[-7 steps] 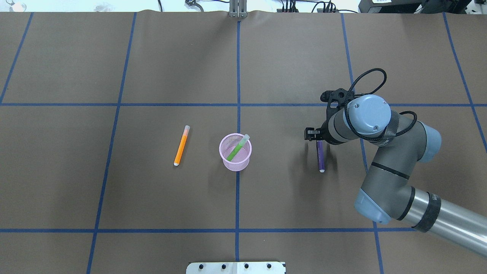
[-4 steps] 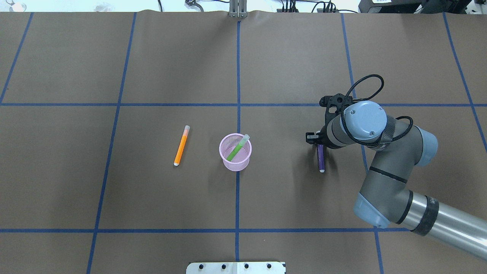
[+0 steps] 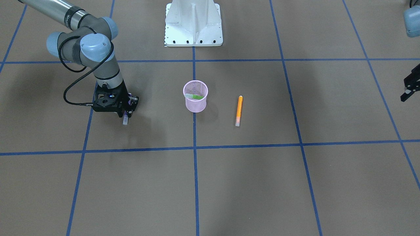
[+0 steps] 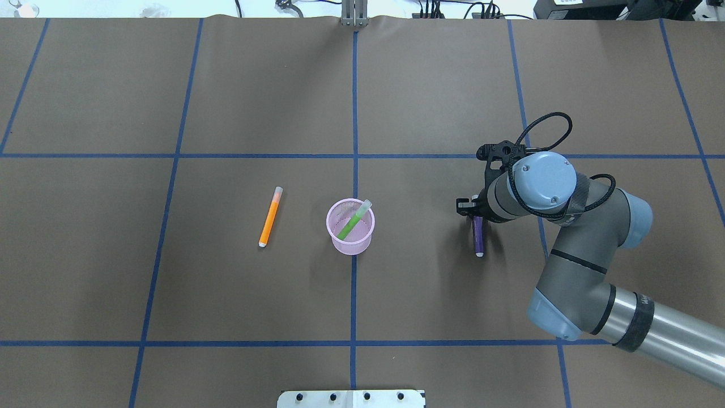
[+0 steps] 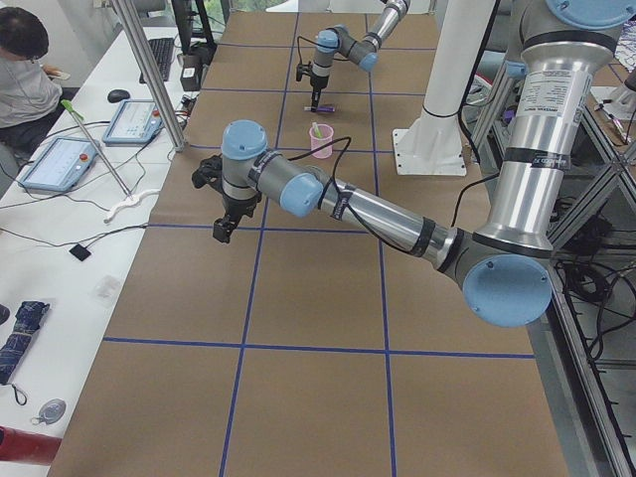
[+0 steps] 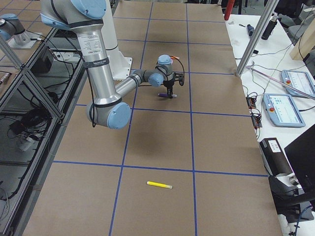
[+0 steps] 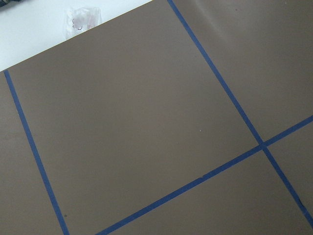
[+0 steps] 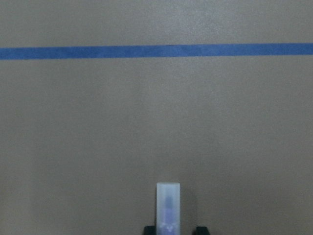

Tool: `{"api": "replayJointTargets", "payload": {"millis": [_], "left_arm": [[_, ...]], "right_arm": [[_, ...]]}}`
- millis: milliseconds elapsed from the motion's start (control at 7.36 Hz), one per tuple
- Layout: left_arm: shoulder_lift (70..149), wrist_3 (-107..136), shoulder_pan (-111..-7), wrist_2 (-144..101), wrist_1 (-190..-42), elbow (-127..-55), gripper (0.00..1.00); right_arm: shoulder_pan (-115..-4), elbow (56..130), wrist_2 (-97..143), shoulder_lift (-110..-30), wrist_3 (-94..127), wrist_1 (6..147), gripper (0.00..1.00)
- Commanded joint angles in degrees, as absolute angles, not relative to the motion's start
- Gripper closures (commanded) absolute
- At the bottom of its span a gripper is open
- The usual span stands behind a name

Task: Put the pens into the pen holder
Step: 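Lower the right gripper onto the purple marker and close on it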

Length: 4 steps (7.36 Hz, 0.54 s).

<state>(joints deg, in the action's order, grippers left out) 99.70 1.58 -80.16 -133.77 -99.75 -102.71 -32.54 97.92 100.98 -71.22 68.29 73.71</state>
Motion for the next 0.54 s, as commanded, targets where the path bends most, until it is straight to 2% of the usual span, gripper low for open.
{"api": "replayJointTargets", "payload": {"millis": [0, 408], "left_arm": [[99.67, 1.58, -80.16, -133.77, -99.76, -102.74, 0.0], [99.67, 1.67, -80.16, -133.77, -99.76, -102.74, 0.0]], "right_arm": [[-32.52, 98.09, 100.99, -71.1, 68.29, 73.74, 1.0], [-32.87, 100.53, 98.64, -69.71, 68.29, 76.98, 1.0]]}}
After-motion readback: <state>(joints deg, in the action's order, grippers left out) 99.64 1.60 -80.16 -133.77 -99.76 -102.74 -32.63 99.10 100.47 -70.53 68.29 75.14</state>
